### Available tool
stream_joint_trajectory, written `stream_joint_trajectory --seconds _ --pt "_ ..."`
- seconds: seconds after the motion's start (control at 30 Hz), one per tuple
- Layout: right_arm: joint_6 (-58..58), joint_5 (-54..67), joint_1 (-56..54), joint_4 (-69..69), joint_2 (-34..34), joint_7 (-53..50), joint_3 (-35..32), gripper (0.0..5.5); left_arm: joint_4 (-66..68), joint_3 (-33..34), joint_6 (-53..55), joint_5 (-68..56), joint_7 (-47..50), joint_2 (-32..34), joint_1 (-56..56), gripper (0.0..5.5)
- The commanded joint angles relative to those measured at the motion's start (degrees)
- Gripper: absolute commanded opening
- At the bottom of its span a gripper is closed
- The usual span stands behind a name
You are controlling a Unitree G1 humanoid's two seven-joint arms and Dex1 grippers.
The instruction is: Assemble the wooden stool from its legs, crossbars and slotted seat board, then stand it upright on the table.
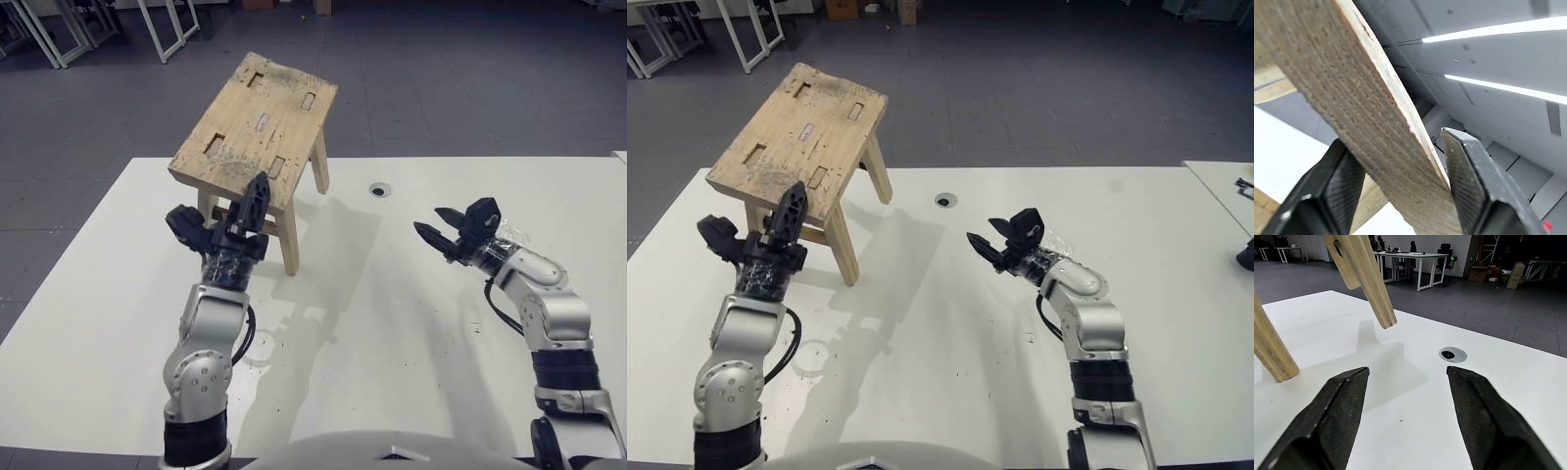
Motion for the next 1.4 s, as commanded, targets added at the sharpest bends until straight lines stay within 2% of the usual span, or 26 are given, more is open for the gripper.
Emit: stream_joint_trajectory --seconds 0.03,0.17,0.23,0.43,0.5,0.57,0.7,0.77,0.9,1.0,1.07,1.17,1.3,1.4 --pt "2.0 1.3 0.4 -2.8 0.6 -1.6 0.4 2.95 2.6 1.5 3.6 -0.6 3.8 -0.5 3.7 2.73" --pt "2.5 1.6 0.8 -3.1 0.2 -2.0 0.7 2.95 -2.9 2.0 8.5 -16.7 15.2 -2.6 -5.5 3.3" --pt "2.6 1.7 1.1 -3.2 0.2 -2.2 0.8 2.95 -4.5 3.0 8.5 -23.2 21.0 -3.5 -11.1 3.3" --pt "2.2 1.6 2.0 -2.9 -0.3 -2.2 1.4 2.95 -7.8 3.6 8.9 -31.5 27.7 -0.8 -20.2 4.31" --pt "2.2 1.7 1.8 -2.7 -0.5 -2.2 1.4 2.95 -8.8 1.0 11.4 -31.8 27.1 0.7 -18.3 4.35" --pt "2.2 1.7 1.4 -2.4 -0.7 -2.2 1.4 2.95 -8.7 -3.6 15.9 -28.3 24.3 3.7 -13.6 4.66" --pt "2.3 1.7 0.7 -2.7 -0.5 -3.4 0.9 2.95 -9.5 -12.2 20.3 -12.3 13.2 11.5 -11.5 5.35" --pt "3.0 2.3 0.8 -4.4 2.3 -7.7 -0.3 2.95 -7.0 -15.7 17.7 -1.5 10.9 11.4 -12.6 5.35" --pt "2.3 -2.5 2.7 -8.0 6.7 -18.1 0.6 2.95 1.8 -20.6 11.0 20.1 13.0 8.6 -15.5 5.35" --pt "0.6 -7.4 4.8 -11.3 8.8 -23.4 3.9 2.95 9.5 -23.0 6.9 31.9 13.5 6.5 -17.9 4.88" --pt "-0.6 -9.7 5.5 -13.1 10.8 -26.5 5.4 2.63 14.2 -24.0 4.3 38.2 13.0 5.1 -19.7 4.59" --pt "-2.4 -12.3 6.1 -14.4 13.4 -30.4 6.3 1.91 18.5 -24.2 1.4 44.3 12.6 2.7 -21.6 3.93" --pt "-3.3 -13.5 6.0 -14.6 14.3 -31.8 6.8 1.87 20.3 -22.2 -1.4 46.6 11.5 -0.1 -21.0 3.29" --pt "-3.7 -14.0 5.9 -14.7 14.1 -32.0 6.6 1.87 19.9 -21.1 -3.1 48.6 10.2 -0.5 -20.2 3.29"
